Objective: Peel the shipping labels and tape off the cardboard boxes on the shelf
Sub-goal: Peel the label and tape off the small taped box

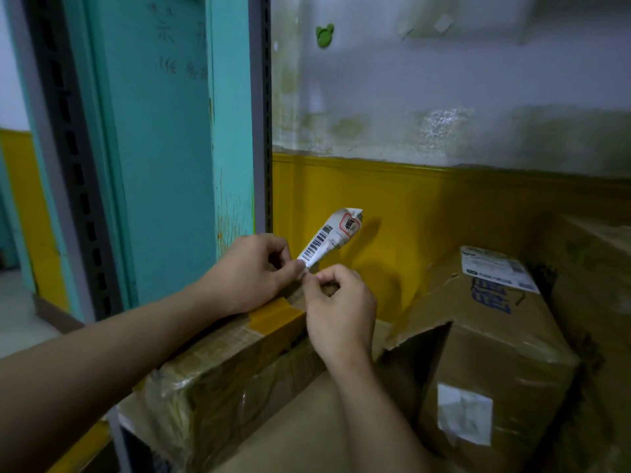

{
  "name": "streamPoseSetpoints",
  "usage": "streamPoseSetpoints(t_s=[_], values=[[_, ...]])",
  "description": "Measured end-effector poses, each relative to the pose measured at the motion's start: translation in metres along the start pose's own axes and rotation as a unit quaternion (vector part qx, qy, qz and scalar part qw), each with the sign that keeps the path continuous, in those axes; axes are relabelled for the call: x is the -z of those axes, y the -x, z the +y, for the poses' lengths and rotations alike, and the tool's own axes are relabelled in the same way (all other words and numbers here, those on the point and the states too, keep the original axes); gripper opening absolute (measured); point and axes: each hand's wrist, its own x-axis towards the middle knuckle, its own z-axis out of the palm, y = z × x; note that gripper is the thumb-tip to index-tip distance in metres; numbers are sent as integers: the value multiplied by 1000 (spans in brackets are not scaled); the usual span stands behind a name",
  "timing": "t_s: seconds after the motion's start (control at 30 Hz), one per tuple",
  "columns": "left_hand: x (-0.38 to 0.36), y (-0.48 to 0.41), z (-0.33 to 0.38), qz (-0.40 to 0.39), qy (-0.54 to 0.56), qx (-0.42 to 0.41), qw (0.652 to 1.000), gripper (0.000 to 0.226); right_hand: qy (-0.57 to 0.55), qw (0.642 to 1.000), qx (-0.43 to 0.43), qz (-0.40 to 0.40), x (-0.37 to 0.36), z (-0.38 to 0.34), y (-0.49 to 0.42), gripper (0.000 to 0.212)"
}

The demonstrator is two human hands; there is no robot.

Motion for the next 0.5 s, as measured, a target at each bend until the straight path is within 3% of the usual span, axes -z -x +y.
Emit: streamPoseSetpoints(t_s=[0.5], values=[[-3, -3, 1, 18, -63, -2, 998, 23, -4, 1000, -5, 1, 0, 0, 0, 18]])
